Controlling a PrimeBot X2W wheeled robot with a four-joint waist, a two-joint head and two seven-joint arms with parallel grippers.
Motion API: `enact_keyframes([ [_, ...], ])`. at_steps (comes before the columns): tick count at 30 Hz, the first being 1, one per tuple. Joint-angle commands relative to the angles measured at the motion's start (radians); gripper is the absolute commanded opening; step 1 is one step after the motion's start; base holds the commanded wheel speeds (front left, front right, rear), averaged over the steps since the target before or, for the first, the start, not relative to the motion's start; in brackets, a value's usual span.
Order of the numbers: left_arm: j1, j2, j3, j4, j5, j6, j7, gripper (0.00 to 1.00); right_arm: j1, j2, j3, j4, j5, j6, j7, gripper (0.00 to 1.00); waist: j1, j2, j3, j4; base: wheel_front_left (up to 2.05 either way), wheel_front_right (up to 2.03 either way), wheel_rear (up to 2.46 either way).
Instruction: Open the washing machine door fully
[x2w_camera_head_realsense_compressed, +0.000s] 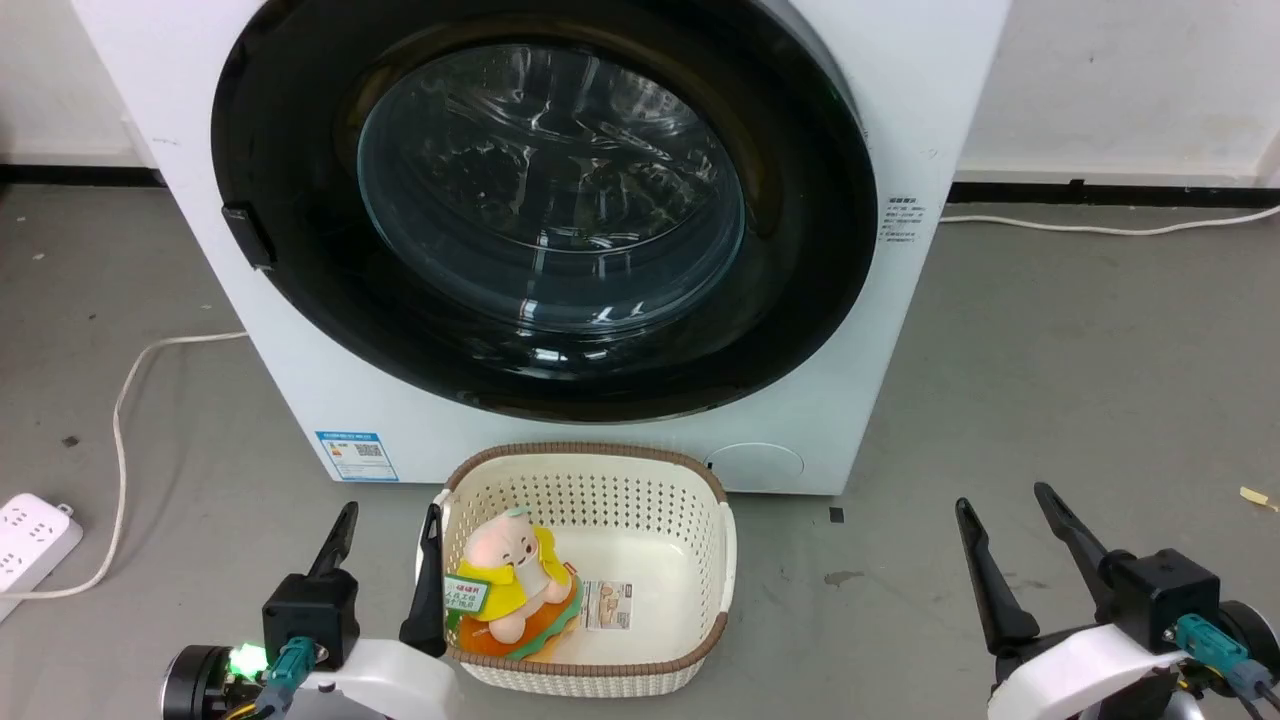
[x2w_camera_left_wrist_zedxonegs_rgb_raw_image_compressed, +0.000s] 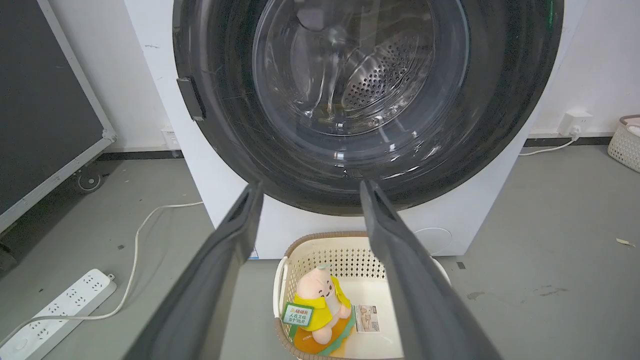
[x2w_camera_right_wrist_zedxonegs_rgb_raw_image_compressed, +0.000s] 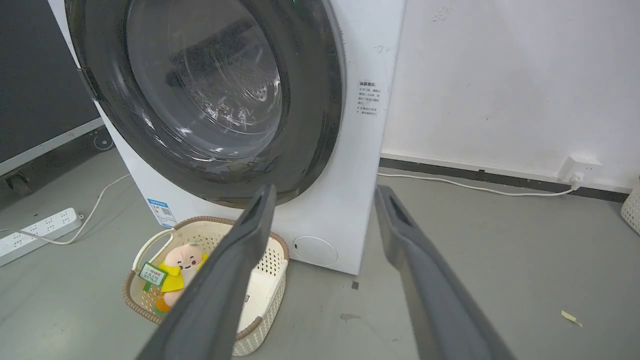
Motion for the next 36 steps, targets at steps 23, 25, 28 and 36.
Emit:
enact_keyframes([
  [23, -0.054, 0.0, -0.02, -0.021, -0.017, -0.014, -0.055, 1.0, -0.255, 0.002, -0.085, 0.064, 0.226, 0.0, 0.055, 1.0, 0.0, 0.0, 0.1, 0.034, 0.0, 0.0, 0.0],
  [25, -0.064, 0.0, -0.026, -0.026, -0.02, -0.015, -0.063, 1.0, -0.322, 0.002, -0.115, 0.086, 0.259, 0.0, 0.077, 1.0, 0.0, 0.0, 0.121, 0.044, 0.0, 0.0, 0.0],
  [28, -0.073, 0.0, -0.029, -0.029, -0.023, -0.016, -0.069, 1.0, -0.375, 0.002, -0.139, 0.108, 0.276, 0.0, 0.094, 1.0, 0.0, 0.0, 0.137, 0.053, 0.0, 0.0, 0.0],
  [36, -0.093, 0.0, -0.037, -0.035, -0.03, -0.018, -0.086, 1.0, -0.516, 0.002, -0.201, 0.189, 0.318, 0.0, 0.137, 0.78, 0.0, 0.0, 0.18, 0.075, 0.0, 0.0, 0.0],
])
